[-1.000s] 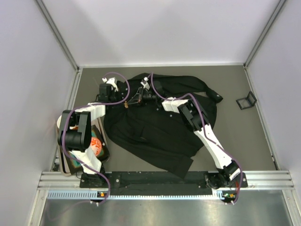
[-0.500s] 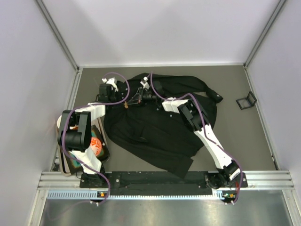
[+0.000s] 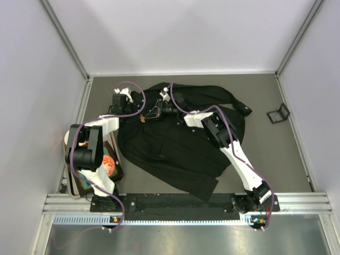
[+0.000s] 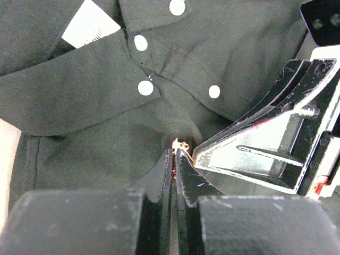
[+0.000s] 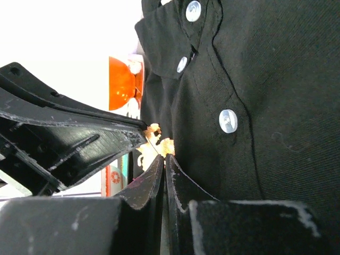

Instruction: Remove the brooch from the garment

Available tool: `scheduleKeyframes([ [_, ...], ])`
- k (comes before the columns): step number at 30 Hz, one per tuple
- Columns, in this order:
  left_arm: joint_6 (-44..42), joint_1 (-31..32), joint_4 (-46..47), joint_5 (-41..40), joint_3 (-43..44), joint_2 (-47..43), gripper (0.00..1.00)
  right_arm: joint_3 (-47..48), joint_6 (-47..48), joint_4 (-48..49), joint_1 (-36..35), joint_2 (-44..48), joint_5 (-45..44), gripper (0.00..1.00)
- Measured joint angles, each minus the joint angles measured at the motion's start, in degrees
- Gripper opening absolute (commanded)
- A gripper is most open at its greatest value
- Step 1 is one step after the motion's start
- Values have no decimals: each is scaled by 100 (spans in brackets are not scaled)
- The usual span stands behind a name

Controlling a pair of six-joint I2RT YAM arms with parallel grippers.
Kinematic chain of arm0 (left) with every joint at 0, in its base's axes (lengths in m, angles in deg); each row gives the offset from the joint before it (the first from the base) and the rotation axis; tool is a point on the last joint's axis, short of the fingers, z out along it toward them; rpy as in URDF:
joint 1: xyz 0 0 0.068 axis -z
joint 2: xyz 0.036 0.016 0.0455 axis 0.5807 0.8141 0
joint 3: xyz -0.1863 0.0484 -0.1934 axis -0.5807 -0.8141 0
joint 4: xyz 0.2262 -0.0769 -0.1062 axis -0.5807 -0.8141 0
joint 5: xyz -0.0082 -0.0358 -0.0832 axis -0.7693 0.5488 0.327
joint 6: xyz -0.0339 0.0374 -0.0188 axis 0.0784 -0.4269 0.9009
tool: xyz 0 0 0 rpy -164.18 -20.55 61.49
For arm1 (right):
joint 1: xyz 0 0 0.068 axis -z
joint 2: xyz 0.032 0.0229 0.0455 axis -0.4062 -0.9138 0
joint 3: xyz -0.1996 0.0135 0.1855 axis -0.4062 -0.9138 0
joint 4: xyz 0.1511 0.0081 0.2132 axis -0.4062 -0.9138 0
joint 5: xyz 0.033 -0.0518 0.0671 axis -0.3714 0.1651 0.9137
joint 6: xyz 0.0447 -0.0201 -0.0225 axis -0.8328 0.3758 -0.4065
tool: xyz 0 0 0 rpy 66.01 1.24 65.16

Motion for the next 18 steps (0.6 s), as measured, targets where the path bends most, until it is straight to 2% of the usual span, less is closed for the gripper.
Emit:
scheduleKeyframes([
  [11,42,17,-1161,-271,800,177,0,-188,1132,-1161,-2,435,-286,22],
  [18,151,17,-1829,-330,1373,649,0,-487,1510,-1279,-7,697,-337,31],
])
